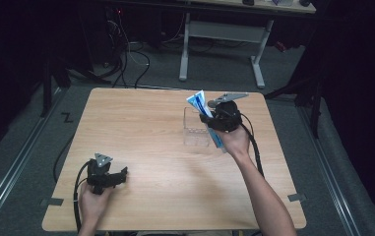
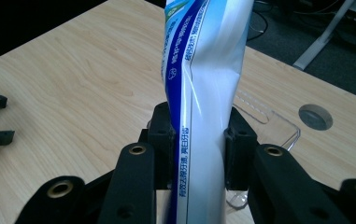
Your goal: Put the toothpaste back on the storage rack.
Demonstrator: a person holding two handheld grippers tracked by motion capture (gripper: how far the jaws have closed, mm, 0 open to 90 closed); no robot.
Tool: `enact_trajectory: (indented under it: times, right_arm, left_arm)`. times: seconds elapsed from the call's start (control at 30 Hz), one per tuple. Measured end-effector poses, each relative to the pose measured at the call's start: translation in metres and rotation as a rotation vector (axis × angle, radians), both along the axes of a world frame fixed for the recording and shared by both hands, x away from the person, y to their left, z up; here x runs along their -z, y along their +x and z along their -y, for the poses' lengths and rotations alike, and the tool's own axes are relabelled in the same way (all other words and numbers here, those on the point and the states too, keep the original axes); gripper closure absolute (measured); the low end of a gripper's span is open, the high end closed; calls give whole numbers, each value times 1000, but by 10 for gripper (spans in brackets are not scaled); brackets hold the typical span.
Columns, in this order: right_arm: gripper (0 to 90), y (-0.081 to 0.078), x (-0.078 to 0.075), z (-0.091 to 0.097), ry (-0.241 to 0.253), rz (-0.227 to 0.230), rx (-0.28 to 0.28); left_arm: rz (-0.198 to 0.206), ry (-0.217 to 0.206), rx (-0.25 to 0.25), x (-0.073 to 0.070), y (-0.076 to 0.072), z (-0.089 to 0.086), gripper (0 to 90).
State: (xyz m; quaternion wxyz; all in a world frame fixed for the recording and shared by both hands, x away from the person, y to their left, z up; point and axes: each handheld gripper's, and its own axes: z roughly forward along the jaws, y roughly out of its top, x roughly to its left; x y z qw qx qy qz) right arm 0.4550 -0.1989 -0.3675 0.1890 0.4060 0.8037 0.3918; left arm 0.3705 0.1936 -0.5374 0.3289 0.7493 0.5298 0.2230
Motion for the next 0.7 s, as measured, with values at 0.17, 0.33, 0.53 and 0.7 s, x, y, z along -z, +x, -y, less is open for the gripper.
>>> enact_trajectory:
  times: [0.17,0.33,0.53,0.7]
  right_arm:
    - [702,7,-5,-3,1,12,-1]
    - [701,14,-7,-10,-15,13,-13]
    - [701,20,-9,-15,0,13,-13]
    - [701,27,-9,-16,9,11,-11]
  left_arm:
    - [-1,-1,0,0,0,0,170]
    - [0,0,0,0,0,0,170]
    - [1,-1,-1,0,0,0,170]
    - [0,-1,0,0,0,0,170]
